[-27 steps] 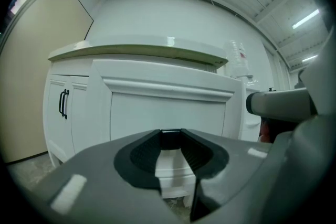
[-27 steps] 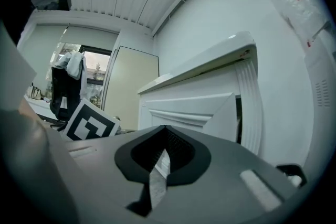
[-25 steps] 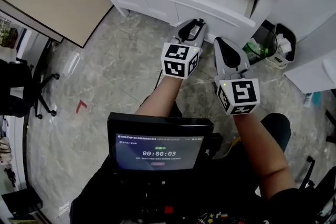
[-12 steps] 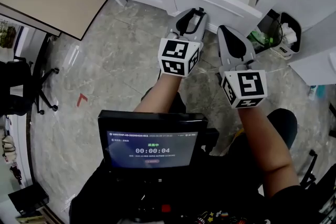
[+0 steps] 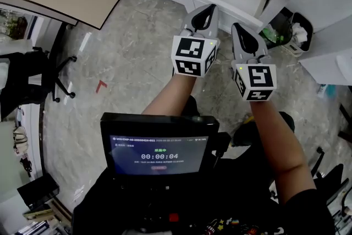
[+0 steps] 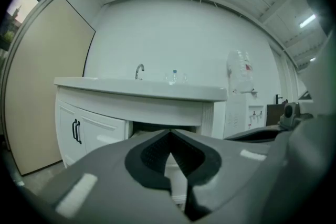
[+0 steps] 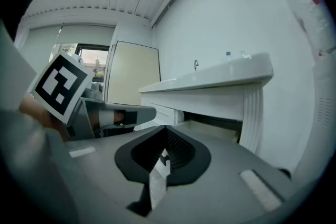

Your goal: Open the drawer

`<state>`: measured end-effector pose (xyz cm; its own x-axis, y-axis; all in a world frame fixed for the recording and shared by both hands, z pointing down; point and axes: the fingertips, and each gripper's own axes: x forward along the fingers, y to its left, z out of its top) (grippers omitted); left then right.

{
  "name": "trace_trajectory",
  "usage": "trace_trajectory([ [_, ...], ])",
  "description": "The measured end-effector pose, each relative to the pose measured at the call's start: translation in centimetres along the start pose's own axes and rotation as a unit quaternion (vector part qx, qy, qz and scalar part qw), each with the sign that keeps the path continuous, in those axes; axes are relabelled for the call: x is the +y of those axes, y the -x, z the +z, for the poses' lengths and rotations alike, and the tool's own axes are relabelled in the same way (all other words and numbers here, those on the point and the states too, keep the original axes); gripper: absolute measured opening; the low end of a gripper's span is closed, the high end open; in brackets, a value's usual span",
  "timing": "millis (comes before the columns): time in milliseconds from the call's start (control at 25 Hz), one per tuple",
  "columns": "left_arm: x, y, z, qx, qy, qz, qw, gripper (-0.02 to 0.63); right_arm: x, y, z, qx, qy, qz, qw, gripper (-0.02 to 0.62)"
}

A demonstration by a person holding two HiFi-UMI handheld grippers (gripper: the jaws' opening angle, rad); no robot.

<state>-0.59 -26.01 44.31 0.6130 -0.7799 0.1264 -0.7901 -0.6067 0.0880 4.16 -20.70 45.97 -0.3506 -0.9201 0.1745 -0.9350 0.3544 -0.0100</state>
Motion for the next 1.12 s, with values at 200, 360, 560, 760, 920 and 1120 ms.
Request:
trace_trajectory([
  [200, -2.6, 3.0, 12.6, 0.022, 0.015, -0.003, 0.9996, 0.003, 0.2, 3.1, 12.8, 0.017, -0.019, -0.017, 1.000, 0.023],
  [360, -3.7, 5.2, 21.9, 0.024, 0.021, -0.005, 0.9995, 0.003, 0.8, 5.6, 22.2, 0.016, -0.023, -0.024, 0.999, 0.023],
  [560, -3.6, 7.3, 27.3, 0.019, 0.017, 0.002, 0.9997, 0.003, 0.9, 6.7, 28.5, 0.004, -0.030, -0.035, 0.999, 0.023],
  [760, -4.2, 8.2, 27.9, 0.014, 0.021, 0.017, 0.9995, 0.003, 0.3, 7.2, 29.1, 0.013, -0.020, -0.042, 0.999, 0.021],
  [920, -4.5, 8.0, 27.5, 0.013, 0.027, 0.022, 0.9993, 0.003, 0.2, 7.3, 29.1, 0.013, -0.010, -0.039, 0.999, 0.020],
  [1120, -4.4, 7.9, 27.2, 0.015, 0.027, 0.020, 0.9993, 0.003, 0.8, 6.7, 29.1, 0.014, -0.010, -0.034, 0.999, 0.020],
])
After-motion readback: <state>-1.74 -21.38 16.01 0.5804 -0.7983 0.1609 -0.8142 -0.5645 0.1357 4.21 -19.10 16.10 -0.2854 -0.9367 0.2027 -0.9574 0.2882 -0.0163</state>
